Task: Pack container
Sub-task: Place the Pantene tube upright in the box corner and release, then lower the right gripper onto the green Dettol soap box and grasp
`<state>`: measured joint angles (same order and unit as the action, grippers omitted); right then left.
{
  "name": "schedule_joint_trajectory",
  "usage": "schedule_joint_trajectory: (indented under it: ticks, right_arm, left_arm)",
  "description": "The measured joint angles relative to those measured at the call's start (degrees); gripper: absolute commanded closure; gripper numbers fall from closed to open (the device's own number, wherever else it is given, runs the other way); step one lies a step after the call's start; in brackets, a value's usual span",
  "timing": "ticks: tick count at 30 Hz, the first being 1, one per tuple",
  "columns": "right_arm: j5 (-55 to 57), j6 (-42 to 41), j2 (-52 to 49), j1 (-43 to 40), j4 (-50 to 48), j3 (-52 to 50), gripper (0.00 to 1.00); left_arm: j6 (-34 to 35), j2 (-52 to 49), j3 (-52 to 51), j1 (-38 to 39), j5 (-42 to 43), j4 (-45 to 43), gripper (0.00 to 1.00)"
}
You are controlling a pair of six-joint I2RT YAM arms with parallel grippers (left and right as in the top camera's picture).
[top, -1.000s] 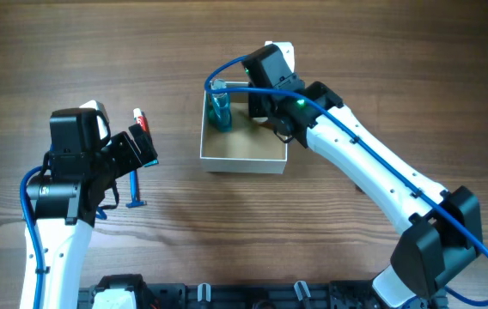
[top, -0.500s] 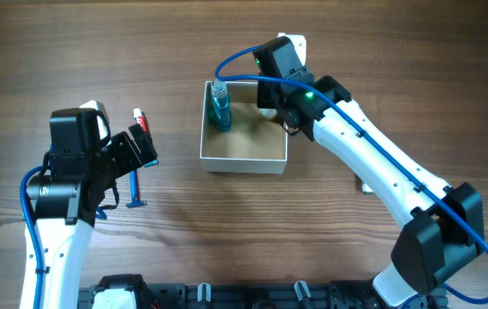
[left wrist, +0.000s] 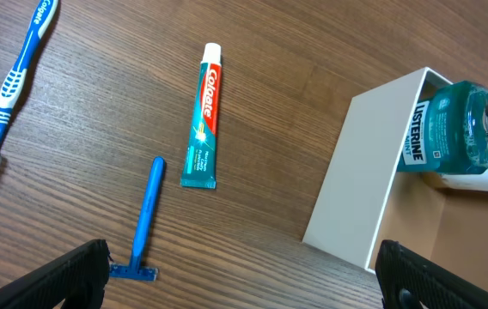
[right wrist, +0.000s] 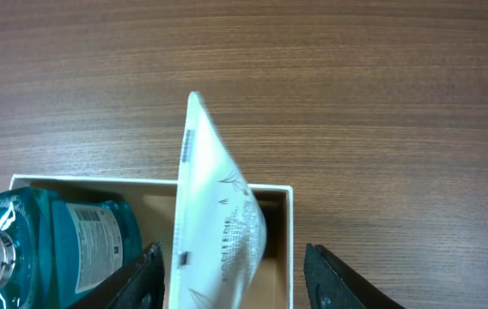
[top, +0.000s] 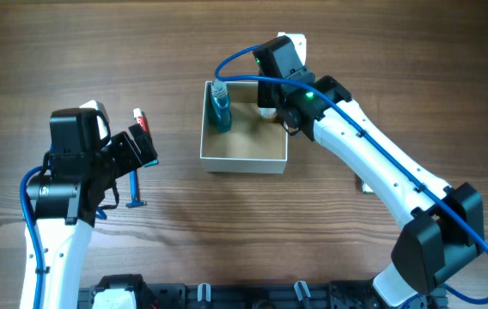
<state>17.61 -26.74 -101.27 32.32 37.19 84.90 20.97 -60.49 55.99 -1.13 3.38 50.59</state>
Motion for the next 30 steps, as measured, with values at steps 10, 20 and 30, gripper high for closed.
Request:
schedule_joint_trajectory:
  ticks: [10, 20, 30]
  right_arm:
    - [-1.03, 3.15, 10.82, 0.0, 6.08, 0.0, 0.37]
    - [-1.9, -0.96, 28.63, -16.13, 30.95, 0.94, 0.08]
    - [-11.72, 8.11, 21.31, -32.41, 26.58, -12.7, 0.0]
  left_arm:
    - [0.0, 0.0, 0.0, 0.0, 0.0, 0.0, 0.0]
    - [0.0, 0.0, 0.0, 0.0, 0.0, 0.0, 0.0]
    - [0.0, 0.0, 0.0, 0.0, 0.0, 0.02, 0.0]
